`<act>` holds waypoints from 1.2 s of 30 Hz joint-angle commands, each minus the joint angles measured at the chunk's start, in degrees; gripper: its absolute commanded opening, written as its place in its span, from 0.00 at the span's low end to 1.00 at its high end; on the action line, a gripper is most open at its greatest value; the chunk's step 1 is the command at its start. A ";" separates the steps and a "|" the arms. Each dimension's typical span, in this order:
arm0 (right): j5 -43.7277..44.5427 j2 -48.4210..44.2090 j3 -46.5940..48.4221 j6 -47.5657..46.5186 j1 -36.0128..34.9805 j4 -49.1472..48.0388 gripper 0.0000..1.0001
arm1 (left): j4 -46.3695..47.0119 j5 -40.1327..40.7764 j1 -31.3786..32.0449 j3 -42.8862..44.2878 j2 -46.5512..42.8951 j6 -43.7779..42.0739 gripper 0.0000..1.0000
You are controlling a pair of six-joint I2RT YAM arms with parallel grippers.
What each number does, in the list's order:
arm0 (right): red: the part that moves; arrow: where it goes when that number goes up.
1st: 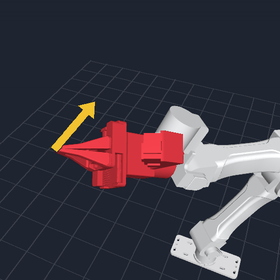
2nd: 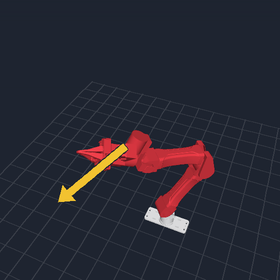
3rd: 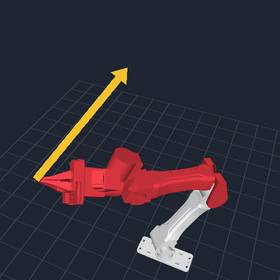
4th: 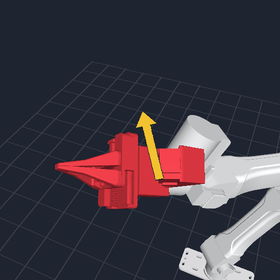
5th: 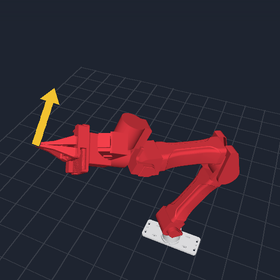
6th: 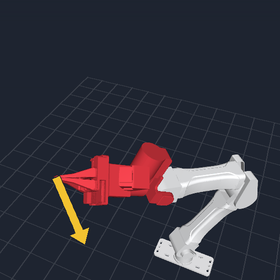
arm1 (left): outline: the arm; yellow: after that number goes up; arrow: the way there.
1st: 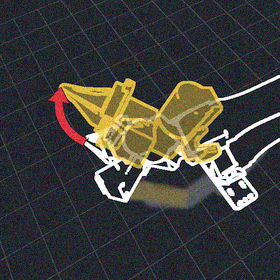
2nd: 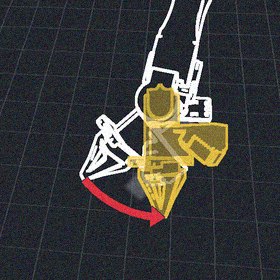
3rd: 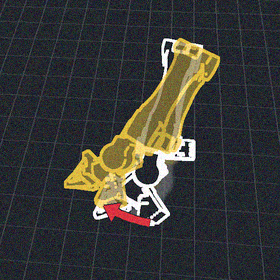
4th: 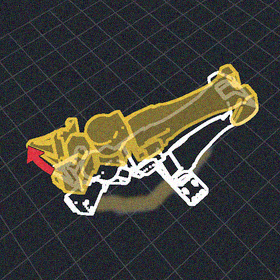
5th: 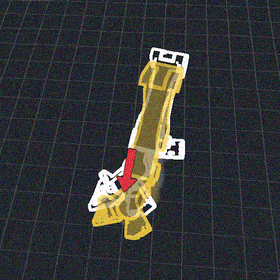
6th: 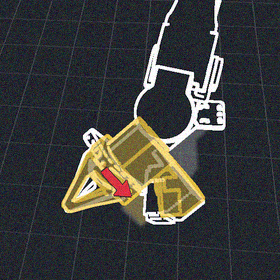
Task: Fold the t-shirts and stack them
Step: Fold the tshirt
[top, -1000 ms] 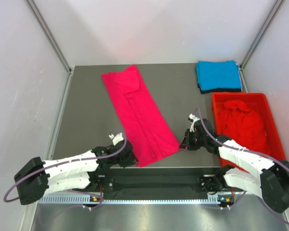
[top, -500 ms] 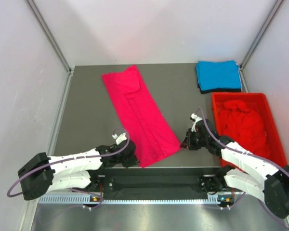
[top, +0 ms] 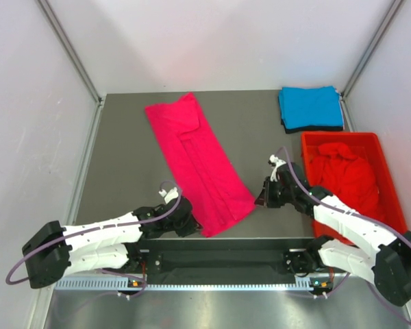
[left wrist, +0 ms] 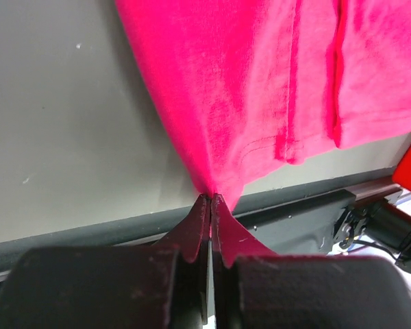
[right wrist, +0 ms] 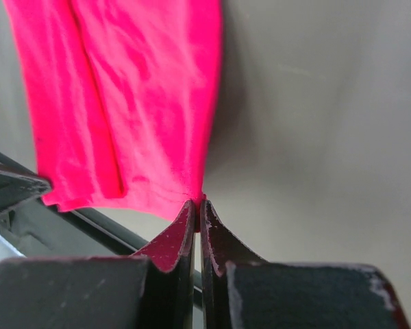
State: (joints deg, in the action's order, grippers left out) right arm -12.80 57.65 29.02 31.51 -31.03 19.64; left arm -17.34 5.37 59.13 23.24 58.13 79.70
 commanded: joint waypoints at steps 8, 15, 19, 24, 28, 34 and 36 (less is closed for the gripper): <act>-0.91 8.70 12.36 -3.47 -1.05 -0.57 0.00 | 1.60 -0.44 -5.76 1.10 -2.41 -1.39 0.00; -1.18 17.21 20.37 -6.10 -1.05 0.93 0.00 | 1.18 -8.96 -18.60 4.08 -1.00 -9.73 0.00; -0.91 22.76 26.87 -8.03 -1.05 2.07 0.00 | 0.82 -12.57 -25.46 6.81 0.75 -15.43 0.00; -1.18 30.93 36.27 -9.62 -1.05 2.68 0.00 | 0.03 -15.47 -33.55 11.37 5.05 -20.63 0.00; -1.09 37.79 44.71 -11.55 -1.05 3.65 0.00 | -2.07 -14.08 -38.12 15.86 9.71 -26.24 0.00; -0.91 48.95 59.29 -13.93 -0.97 5.58 0.00 | -0.41 -16.00 -43.83 20.87 18.85 -30.56 0.00; -1.26 52.54 61.68 -14.02 -0.97 5.41 0.00 | -0.15 -15.47 -44.89 22.80 20.87 -31.44 0.00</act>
State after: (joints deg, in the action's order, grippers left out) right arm -13.65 107.07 85.47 19.42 -31.38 24.93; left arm -18.46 -9.63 16.14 42.41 76.88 52.29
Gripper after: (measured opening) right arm 0.010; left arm 0.012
